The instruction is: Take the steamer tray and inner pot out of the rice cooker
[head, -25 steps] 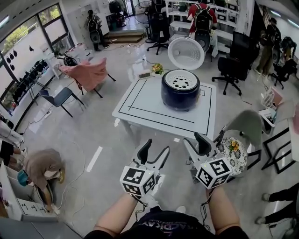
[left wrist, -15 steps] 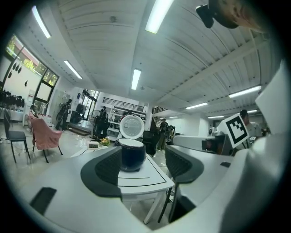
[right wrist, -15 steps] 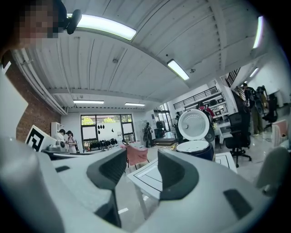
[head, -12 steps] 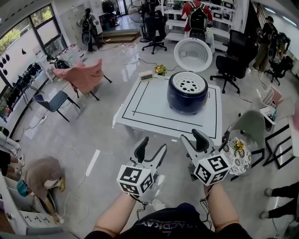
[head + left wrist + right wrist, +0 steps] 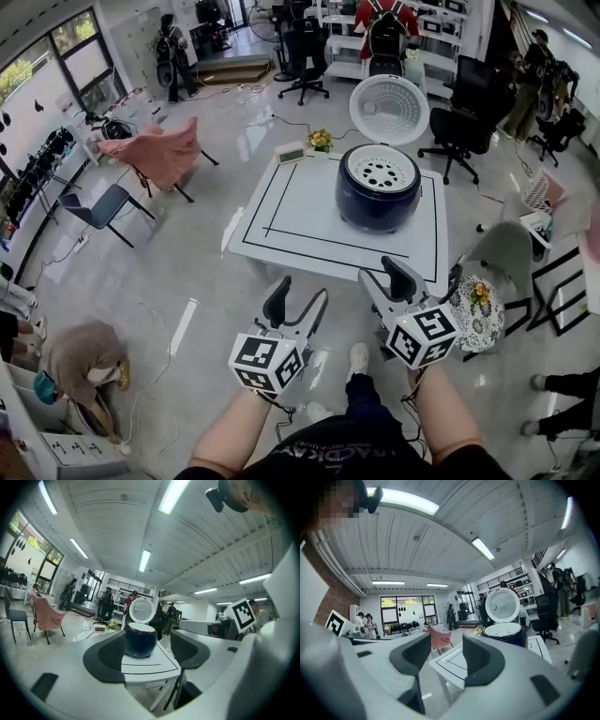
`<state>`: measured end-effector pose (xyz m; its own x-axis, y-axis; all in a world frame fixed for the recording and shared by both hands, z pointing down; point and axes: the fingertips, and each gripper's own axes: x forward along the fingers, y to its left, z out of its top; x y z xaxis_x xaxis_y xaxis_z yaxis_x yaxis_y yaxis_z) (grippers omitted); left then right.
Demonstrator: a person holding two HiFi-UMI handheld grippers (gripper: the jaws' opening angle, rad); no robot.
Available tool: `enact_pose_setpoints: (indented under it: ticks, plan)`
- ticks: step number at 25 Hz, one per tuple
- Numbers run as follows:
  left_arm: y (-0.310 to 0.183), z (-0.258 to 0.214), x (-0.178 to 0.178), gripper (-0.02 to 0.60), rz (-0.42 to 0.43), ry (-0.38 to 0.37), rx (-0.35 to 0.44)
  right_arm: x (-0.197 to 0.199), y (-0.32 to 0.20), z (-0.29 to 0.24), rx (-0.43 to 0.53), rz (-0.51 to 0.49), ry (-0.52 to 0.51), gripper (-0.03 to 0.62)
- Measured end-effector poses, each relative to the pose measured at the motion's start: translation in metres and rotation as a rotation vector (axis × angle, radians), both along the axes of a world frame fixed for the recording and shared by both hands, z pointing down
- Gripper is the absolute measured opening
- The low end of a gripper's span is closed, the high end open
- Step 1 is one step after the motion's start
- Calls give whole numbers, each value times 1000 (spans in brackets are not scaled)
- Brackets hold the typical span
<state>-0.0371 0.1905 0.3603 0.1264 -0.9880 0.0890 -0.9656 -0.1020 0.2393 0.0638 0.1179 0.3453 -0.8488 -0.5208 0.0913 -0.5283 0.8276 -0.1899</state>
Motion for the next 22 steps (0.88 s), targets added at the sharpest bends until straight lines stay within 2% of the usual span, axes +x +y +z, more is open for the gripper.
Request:
enact_pose_setpoints:
  ticks: [11,22]
  plan:
    - [-80,0,-20,291,-21,-14,-22,-12,-93,0,-22,18,-38,198]
    - [-202,7,-10,291,5,-34,-38,13,-224,12,-45,91,-63,198]
